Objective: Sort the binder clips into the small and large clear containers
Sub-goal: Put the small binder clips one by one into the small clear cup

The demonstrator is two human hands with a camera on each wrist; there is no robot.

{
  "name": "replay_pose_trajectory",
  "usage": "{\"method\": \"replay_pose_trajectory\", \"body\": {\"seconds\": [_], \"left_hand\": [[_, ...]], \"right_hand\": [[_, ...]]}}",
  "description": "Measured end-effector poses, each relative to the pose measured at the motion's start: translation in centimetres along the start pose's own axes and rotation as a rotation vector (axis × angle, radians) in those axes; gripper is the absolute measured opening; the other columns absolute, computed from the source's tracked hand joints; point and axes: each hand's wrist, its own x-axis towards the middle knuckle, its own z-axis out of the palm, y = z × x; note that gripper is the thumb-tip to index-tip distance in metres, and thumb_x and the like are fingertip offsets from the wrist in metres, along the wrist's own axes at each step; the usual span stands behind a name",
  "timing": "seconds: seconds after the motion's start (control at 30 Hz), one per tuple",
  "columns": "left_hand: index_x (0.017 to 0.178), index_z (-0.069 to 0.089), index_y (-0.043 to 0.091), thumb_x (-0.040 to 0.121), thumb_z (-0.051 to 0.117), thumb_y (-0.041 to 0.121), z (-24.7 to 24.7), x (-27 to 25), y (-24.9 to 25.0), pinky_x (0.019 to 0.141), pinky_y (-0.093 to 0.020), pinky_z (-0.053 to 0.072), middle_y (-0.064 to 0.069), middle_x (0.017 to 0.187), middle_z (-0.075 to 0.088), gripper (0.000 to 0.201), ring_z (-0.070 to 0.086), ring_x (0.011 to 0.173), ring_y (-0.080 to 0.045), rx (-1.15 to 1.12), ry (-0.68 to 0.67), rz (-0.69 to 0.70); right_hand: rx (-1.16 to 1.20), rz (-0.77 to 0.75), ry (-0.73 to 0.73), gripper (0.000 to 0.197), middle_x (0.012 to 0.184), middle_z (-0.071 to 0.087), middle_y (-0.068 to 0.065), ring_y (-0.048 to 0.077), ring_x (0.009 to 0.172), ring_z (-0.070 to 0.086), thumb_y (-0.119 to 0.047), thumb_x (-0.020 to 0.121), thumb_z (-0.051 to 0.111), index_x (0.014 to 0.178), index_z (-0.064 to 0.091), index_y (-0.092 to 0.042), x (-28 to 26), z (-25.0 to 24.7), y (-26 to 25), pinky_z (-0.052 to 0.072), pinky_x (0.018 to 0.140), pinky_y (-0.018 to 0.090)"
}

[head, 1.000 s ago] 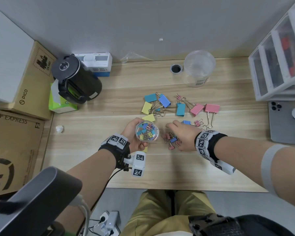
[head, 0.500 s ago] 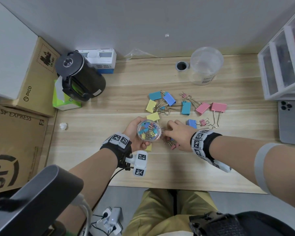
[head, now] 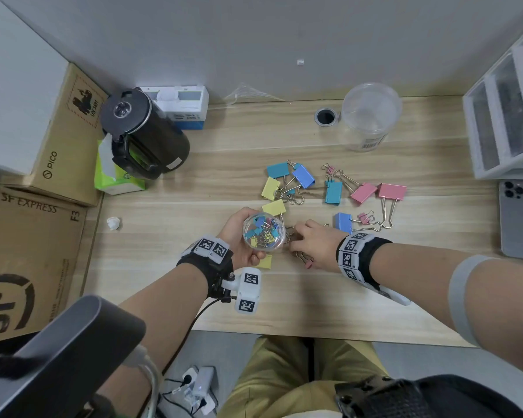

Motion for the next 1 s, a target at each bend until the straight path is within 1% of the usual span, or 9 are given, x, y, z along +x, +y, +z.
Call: {"method": "replay_pose_trajectory", "body": {"seconds": [0.1, 0.23, 0.3, 0.4, 0.53, 0.63, 0.73, 0.83, 1.0], "left_hand": [[0.108, 0.065, 0.012, 0.080, 0.051, 0.053, 0.1, 0.1, 0.0, 0.047, -0.019, 0.037, -0.017, 0.112, 0.057, 0.051, 0.050, 0.047, -0.018, -0.001, -0.001, -0.001], [0.106, 0.066, 0.013, 0.083, 0.048, 0.052, 0.3, 0.2, 0.2, 0.047, -0.019, 0.036, -0.016, 0.108, 0.059, 0.049, 0.049, 0.046, -0.018, 0.007, 0.001, -0.005], [0.105, 0.067, 0.013, 0.084, 0.046, 0.052, 0.3, 0.2, 0.2, 0.047, -0.019, 0.036, -0.016, 0.106, 0.060, 0.049, 0.049, 0.046, -0.018, 0.008, 0.003, -0.009], [0.102, 0.068, 0.013, 0.084, 0.047, 0.052, 0.4, 0.2, 0.2, 0.047, -0.019, 0.036, -0.015, 0.103, 0.061, 0.048, 0.049, 0.046, -0.018, 0.010, 0.007, -0.012], [0.110, 0.065, 0.013, 0.081, 0.048, 0.053, 0.2, 0.2, 0.0, 0.047, -0.019, 0.036, -0.018, 0.112, 0.058, 0.052, 0.050, 0.046, -0.018, 0.019, 0.002, -0.005], [0.111, 0.064, 0.012, 0.081, 0.048, 0.053, 0.1, 0.3, 0.0, 0.048, -0.020, 0.034, -0.019, 0.114, 0.057, 0.053, 0.049, 0.047, -0.018, 0.024, -0.001, 0.000], [0.109, 0.064, 0.013, 0.081, 0.048, 0.053, 0.3, 0.3, 0.1, 0.048, -0.020, 0.034, -0.018, 0.113, 0.056, 0.051, 0.049, 0.047, -0.017, 0.025, 0.003, 0.002], [0.105, 0.066, 0.013, 0.080, 0.050, 0.053, 0.5, 0.3, 0.1, 0.047, -0.020, 0.035, -0.018, 0.112, 0.056, 0.050, 0.050, 0.046, -0.018, 0.030, -0.001, 0.005], [0.108, 0.064, 0.013, 0.082, 0.048, 0.052, 0.7, 0.2, 0.1, 0.046, -0.019, 0.035, -0.017, 0.110, 0.057, 0.049, 0.049, 0.045, -0.018, 0.028, 0.011, 0.000]], "right_hand": [[0.043, -0.006, -0.020, 0.052, 0.136, 0.040, 0.011, 0.027, 0.118, 0.041, -0.032, 0.090, 0.067, 0.138, 0.048, -0.026, 0.0, 0.1, 0.0, 0.047, 0.090, 0.037], [0.074, 0.016, -0.029, 0.045, 0.129, 0.043, 0.012, 0.030, 0.112, 0.045, -0.024, 0.087, 0.069, 0.129, 0.053, -0.023, 0.2, 0.0, -0.3, 0.050, 0.091, 0.043], [0.082, 0.034, -0.028, 0.044, 0.126, 0.045, 0.012, 0.031, 0.111, 0.045, -0.023, 0.086, 0.068, 0.128, 0.054, -0.024, 0.3, 0.0, -0.5, 0.050, 0.091, 0.043], [0.109, 0.065, -0.009, 0.046, 0.127, 0.045, 0.012, 0.031, 0.114, 0.044, -0.023, 0.086, 0.066, 0.131, 0.055, -0.025, 0.4, 0.1, -0.7, 0.049, 0.093, 0.041], [0.203, 0.121, 0.015, 0.047, 0.134, 0.043, 0.009, 0.030, 0.121, 0.041, -0.026, 0.088, 0.064, 0.134, 0.054, -0.024, 0.3, 0.2, -0.7, 0.045, 0.099, 0.038], [0.251, 0.145, 0.027, 0.042, 0.136, 0.044, 0.008, 0.031, 0.121, 0.042, -0.021, 0.089, 0.060, 0.131, 0.056, -0.021, 0.1, -0.2, -0.5, 0.044, 0.098, 0.037], [0.269, 0.164, 0.029, 0.039, 0.134, 0.046, 0.008, 0.032, 0.122, 0.043, -0.019, 0.090, 0.056, 0.129, 0.058, -0.018, 0.1, -0.4, -0.3, 0.042, 0.098, 0.036], [0.287, 0.192, 0.054, 0.036, 0.127, 0.050, 0.010, 0.033, 0.119, 0.046, -0.021, 0.091, 0.056, 0.127, 0.060, -0.019, 0.2, -0.7, -0.2, 0.042, 0.096, 0.036], [0.361, 0.238, 0.118, 0.029, 0.114, 0.053, 0.005, 0.028, 0.111, 0.051, -0.022, 0.089, 0.060, 0.117, 0.067, -0.020, 0.0, -1.0, 0.2, 0.040, 0.088, 0.032]]}}
